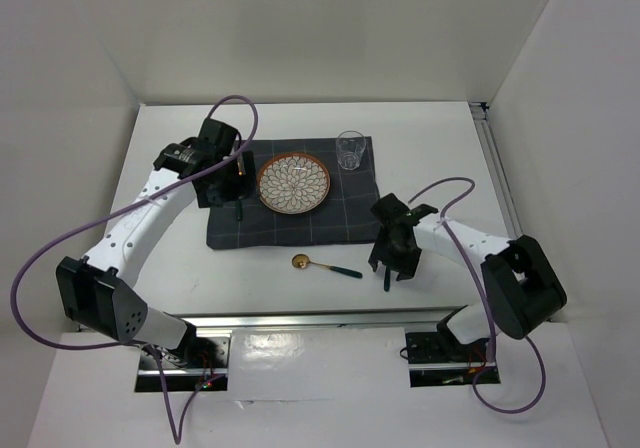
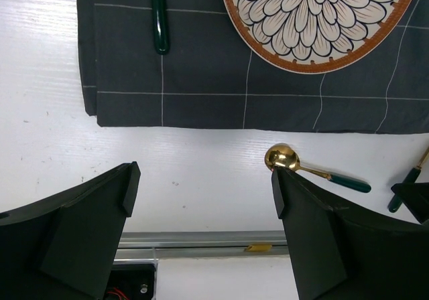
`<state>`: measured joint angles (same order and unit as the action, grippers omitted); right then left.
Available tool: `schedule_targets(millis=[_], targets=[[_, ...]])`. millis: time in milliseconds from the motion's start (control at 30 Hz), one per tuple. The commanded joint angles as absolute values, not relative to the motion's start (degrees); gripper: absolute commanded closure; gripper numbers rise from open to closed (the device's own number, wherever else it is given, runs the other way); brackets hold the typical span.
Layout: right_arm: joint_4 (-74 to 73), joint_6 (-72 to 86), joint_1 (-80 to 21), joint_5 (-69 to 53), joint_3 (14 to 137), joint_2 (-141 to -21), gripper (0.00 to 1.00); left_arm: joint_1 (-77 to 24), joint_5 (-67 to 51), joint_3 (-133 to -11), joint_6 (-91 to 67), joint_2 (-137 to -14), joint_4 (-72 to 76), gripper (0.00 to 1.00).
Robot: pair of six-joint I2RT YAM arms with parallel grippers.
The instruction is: Set the dinner table for one person
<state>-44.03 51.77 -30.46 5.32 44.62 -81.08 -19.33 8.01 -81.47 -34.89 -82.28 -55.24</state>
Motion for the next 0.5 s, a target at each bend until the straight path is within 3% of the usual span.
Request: schedule_targets(millis=[0,167,200,300,367,467], targets=[[-39.48,53.70,-30.50,7.30,43.33,-83.31,0.31,-19.60,7.82,-82.62,-35.16,-82.79,-54.58,0.01],[-35.16,53.17,-30.50,7.29,40.35,-86.13,0.47,-19.60,7.82,-82.09,-35.16,-82.79,-54.58,0.01],[-35.16,53.17,-30.50,7.29,40.34,-86.74,0.63,-19.60,7.82,-82.09,-35.16,-82.79,-54.58,0.01],[-38.47,55.37,-31.46,11.40,40.95,-84.48,0.94,-19.60,8.34,-82.09,-35.16,-82.79,-55.10,0.01],[-40.16,56.59,-33.82,14.23,41.57,-78.79,1.00,-19.60,8.87,-82.62,-35.16,-82.79,-55.11,0.01],[-41.31,54.43,-33.84,16.00,45.43,-74.63,1.00,-19.60,9.49,-82.62,-35.16,-83.41,-55.11,0.01]])
